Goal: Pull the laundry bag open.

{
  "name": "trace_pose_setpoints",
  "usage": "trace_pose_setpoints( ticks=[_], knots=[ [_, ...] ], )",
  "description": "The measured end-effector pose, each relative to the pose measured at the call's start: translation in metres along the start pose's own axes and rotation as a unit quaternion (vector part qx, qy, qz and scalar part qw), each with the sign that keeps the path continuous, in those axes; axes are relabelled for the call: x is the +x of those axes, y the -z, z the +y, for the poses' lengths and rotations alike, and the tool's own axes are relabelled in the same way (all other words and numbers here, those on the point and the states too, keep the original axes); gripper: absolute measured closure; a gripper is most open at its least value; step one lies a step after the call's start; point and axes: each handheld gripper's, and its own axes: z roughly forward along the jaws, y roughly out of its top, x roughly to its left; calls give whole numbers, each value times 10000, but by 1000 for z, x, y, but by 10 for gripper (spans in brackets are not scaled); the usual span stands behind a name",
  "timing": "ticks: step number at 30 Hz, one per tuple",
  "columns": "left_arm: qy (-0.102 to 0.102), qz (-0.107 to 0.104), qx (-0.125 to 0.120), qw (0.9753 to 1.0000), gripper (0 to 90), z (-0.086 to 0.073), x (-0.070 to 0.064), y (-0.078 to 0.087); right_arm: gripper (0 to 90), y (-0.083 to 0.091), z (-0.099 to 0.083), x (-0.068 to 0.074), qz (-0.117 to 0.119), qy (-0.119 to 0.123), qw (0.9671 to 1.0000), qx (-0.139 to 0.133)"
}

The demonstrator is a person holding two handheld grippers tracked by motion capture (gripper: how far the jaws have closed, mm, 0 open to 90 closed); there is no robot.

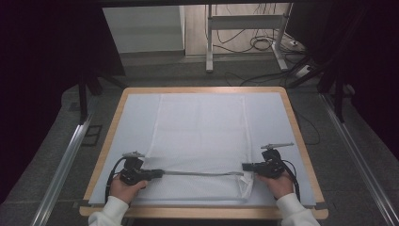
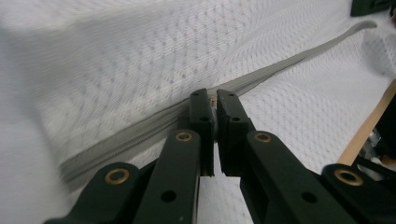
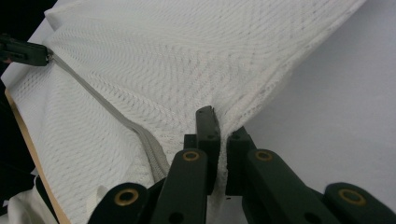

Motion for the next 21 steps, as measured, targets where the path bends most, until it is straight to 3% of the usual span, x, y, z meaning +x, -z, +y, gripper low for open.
trace_pose_setpoints(
  ticks=[21],
  knots=[
    [156,109,-139,9997,868,-7,17,19,875,1,0,-1,-34,8,10000,-27]
  ],
)
